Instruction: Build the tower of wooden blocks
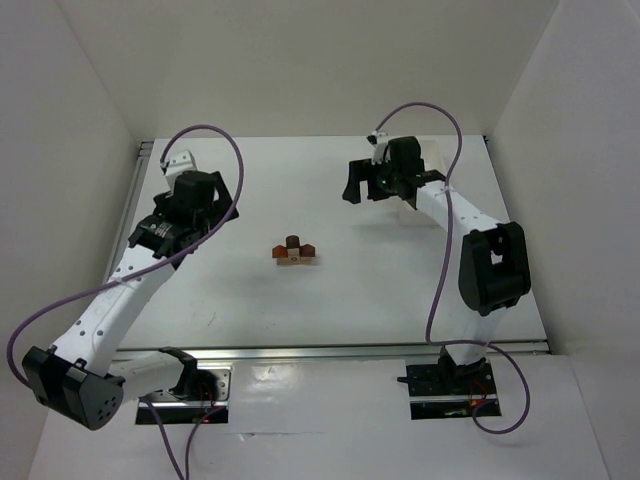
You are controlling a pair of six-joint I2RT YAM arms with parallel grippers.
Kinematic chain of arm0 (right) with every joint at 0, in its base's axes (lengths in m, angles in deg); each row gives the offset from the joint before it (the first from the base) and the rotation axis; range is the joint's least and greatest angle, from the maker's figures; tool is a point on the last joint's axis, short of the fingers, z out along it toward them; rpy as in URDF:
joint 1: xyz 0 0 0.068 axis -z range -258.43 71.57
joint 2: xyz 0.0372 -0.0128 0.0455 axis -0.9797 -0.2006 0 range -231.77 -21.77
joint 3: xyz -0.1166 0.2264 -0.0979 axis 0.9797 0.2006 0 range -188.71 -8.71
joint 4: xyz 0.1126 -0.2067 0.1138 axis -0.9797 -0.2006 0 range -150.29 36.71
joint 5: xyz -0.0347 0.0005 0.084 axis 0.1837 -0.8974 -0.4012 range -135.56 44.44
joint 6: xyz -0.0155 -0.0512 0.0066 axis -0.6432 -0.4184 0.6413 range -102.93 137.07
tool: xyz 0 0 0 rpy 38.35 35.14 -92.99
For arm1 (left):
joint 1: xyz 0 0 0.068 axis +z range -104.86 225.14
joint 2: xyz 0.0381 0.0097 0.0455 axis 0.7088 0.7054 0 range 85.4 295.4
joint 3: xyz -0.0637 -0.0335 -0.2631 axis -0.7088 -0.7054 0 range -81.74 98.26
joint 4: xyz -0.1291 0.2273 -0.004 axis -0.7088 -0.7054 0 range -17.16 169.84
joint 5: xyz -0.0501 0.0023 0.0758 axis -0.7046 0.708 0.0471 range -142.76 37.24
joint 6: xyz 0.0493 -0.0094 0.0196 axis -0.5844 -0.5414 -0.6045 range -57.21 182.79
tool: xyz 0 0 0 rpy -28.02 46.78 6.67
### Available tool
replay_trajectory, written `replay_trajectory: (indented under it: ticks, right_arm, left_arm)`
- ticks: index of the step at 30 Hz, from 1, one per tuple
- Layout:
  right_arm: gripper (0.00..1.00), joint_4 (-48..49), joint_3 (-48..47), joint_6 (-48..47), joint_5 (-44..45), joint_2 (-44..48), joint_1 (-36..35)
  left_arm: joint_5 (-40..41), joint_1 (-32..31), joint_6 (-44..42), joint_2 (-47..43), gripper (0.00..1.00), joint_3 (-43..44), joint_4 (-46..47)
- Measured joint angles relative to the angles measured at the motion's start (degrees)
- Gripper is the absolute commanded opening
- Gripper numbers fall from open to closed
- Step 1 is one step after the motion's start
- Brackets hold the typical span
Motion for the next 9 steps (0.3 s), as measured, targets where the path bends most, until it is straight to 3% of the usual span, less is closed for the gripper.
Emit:
replay_trajectory:
  ticks: [9]
  right_arm:
    - [1.00,-0.20,4.31,3.56,0.13,5.75,-0.11]
  left_arm:
    - [-4.85,4.39,-2.62,1.57,1.00,0.02,4.11]
